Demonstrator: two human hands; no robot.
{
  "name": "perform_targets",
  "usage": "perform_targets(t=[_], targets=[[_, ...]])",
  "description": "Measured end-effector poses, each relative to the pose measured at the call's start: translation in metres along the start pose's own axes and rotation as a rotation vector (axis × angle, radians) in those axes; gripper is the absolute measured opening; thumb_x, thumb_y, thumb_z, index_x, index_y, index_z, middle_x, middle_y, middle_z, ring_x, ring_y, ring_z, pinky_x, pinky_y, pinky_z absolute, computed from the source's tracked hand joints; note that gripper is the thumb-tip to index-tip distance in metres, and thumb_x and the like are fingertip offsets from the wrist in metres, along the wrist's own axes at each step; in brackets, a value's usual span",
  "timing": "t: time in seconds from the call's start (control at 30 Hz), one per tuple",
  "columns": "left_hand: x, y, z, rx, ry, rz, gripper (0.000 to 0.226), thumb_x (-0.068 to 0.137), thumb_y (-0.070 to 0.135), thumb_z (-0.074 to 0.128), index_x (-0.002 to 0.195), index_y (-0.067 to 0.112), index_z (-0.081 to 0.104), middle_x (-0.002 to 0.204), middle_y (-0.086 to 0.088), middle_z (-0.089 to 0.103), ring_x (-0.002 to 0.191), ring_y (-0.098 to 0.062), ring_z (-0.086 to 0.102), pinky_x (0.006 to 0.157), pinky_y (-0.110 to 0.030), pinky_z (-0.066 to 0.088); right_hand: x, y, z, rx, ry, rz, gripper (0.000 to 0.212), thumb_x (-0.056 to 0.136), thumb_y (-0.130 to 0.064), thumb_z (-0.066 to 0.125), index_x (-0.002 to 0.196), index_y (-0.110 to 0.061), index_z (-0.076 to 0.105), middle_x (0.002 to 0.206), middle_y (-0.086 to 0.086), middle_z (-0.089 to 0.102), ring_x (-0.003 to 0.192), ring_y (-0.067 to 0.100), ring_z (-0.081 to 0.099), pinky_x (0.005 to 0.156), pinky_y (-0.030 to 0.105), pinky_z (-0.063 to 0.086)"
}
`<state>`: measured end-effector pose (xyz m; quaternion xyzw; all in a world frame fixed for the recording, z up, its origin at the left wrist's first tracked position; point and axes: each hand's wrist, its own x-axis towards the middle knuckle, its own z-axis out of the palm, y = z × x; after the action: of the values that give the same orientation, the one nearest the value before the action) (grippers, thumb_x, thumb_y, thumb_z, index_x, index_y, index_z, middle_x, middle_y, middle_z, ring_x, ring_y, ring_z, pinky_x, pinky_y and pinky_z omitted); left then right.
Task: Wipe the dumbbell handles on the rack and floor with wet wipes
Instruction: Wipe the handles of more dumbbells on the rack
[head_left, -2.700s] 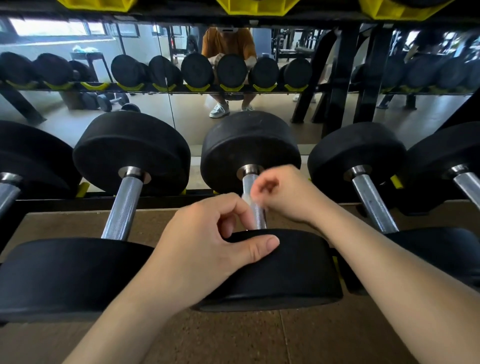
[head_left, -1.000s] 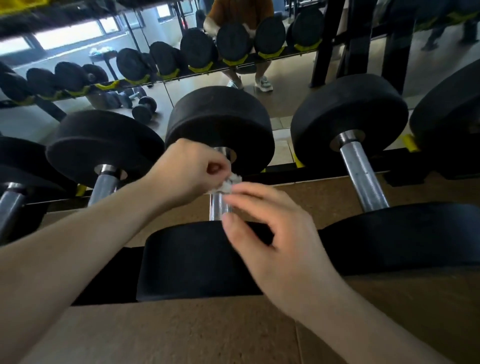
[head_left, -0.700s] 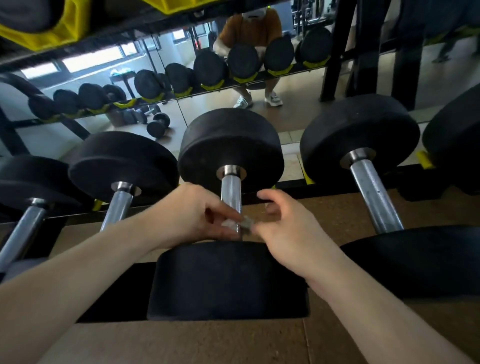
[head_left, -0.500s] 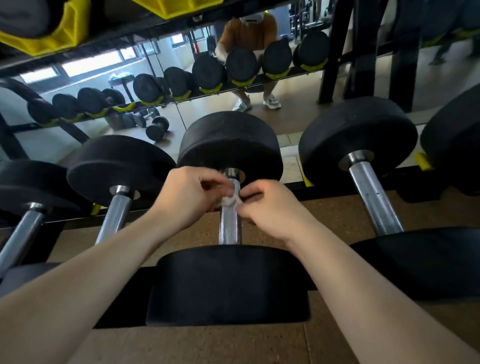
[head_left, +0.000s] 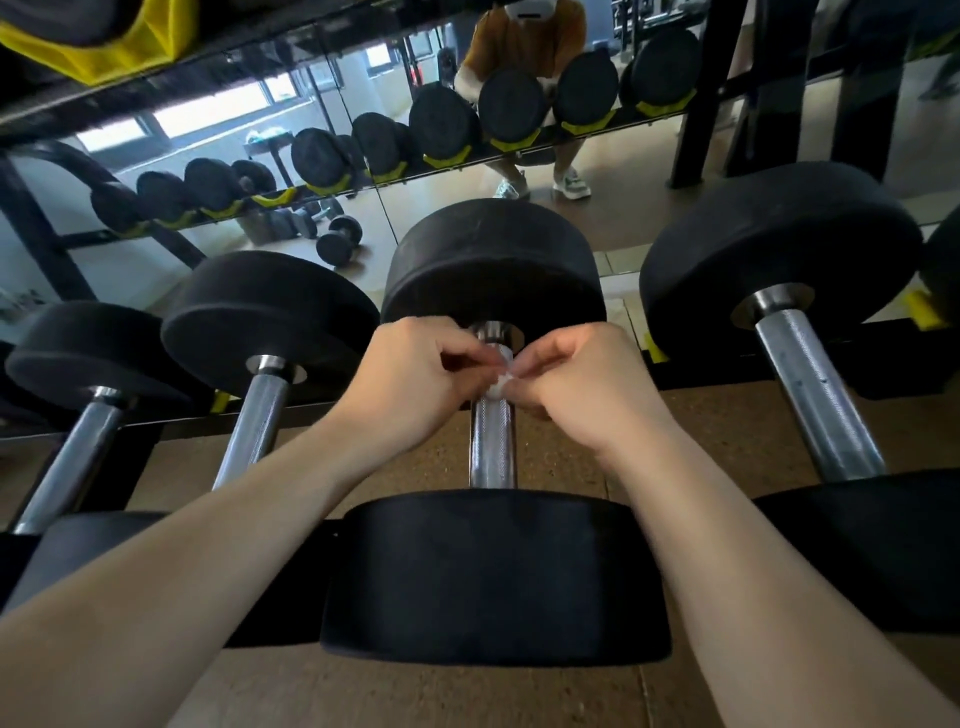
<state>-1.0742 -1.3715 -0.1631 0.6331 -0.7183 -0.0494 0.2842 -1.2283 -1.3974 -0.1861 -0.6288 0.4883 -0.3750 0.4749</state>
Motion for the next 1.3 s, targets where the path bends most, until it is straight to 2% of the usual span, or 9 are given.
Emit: perform_targets(t=[0.17,0.27,0.53,0.7,0.87,0.97,1.1,1.2,1.3], targets=[[-0.028,0.010,-0.016,-0.203,-0.415,-0.156,0.012,0.065,0.025,0.085,0.076,0.025,0.079,0.073,0.003,0.073,0.066,-0.012,0.065,0.069,-0.025,0.053,-0.014,-0.019,-0.016,-0.412,-0.395,0.003,0.016,0.068,-0.012,0.084,0.063,-0.024,0.074,0.067,-0.007,0.069,0.072,0.012,0.067,0.075,0.033,0.059],[-0.021,0.014,-0.020,-0.154,-0.508,-0.161,0.014,0.065,0.018,0.088,0.069,0.025,0.076,0.068,0.000,0.071,0.062,-0.008,0.064,0.064,-0.021,0.051,-0.015,-0.016,-0.012,-0.422,-0.400,-0.021,0.020,0.066,-0.007,0.083,0.061,-0.022,0.070,0.062,-0.005,0.067,0.064,0.014,0.066,0.065,0.030,0.058],[-0.031,0.014,-0.021,-0.144,-0.297,-0.273,0.028,0.063,0.000,0.085,0.069,0.022,0.069,0.073,0.004,0.071,0.064,-0.003,0.065,0.064,-0.015,0.052,-0.017,-0.019,-0.011,-0.358,-0.445,-0.084,0.015,0.072,-0.009,0.082,0.067,-0.021,0.074,0.067,-0.003,0.071,0.064,0.012,0.070,0.066,0.026,0.059],[-0.026,0.018,-0.025,-0.144,-0.374,-0.341,0.017,0.067,0.001,0.080,0.070,0.016,0.072,0.072,-0.003,0.073,0.068,-0.013,0.067,0.068,-0.020,0.054,-0.006,-0.028,0.006,-0.471,-0.162,-0.250,0.015,0.077,-0.016,0.074,0.067,-0.026,0.070,0.073,-0.007,0.068,0.073,0.007,0.063,0.066,0.023,0.054],[-0.016,0.006,-0.018,0.019,-0.110,-0.337,0.027,0.071,0.010,0.079,0.060,0.031,0.067,0.059,0.014,0.063,0.060,0.003,0.057,0.056,-0.007,0.043,-0.009,-0.028,0.012,-0.537,-0.186,-0.317,0.010,0.081,-0.027,0.071,0.089,-0.024,0.076,0.083,-0.007,0.069,0.080,0.007,0.063,0.070,0.023,0.051],[-0.014,-0.002,-0.012,-0.218,-0.118,-0.406,0.021,0.074,0.002,0.077,0.066,0.021,0.070,0.066,0.003,0.070,0.066,-0.009,0.068,0.071,-0.025,0.059,-0.009,-0.018,0.009,-0.615,-0.132,-0.344,0.015,0.082,-0.028,0.072,0.097,-0.026,0.073,0.084,-0.008,0.063,0.082,0.010,0.060,0.067,0.023,0.045],[-0.006,-0.004,-0.001,-0.396,0.034,-0.400,0.018,0.077,0.006,0.078,0.072,0.022,0.072,0.072,0.000,0.072,0.073,-0.015,0.071,0.076,-0.040,0.060,0.013,-0.011,0.018,-0.379,0.156,-0.301,0.012,0.088,-0.016,0.066,0.087,-0.027,0.071,0.082,-0.005,0.067,0.079,0.010,0.063,0.067,0.021,0.051],[-0.008,-0.007,0.002,-0.397,0.014,-0.309,0.022,0.079,0.005,0.076,0.085,0.026,0.075,0.081,0.004,0.073,0.078,-0.011,0.071,0.076,-0.034,0.060,0.010,-0.008,0.014,-0.111,0.098,-0.198,0.019,0.088,-0.014,0.067,0.089,-0.032,0.068,0.086,-0.012,0.068,0.086,0.003,0.064,0.073,0.020,0.052],[-0.007,-0.008,-0.006,-0.389,-0.110,-0.289,0.026,0.082,0.003,0.072,0.096,0.024,0.072,0.083,0.000,0.069,0.074,-0.011,0.067,0.068,-0.029,0.059,0.000,-0.007,0.012,-0.169,0.019,-0.257,0.023,0.085,-0.015,0.071,0.103,-0.029,0.071,0.089,-0.018,0.067,0.088,-0.003,0.064,0.076,0.017,0.053]])
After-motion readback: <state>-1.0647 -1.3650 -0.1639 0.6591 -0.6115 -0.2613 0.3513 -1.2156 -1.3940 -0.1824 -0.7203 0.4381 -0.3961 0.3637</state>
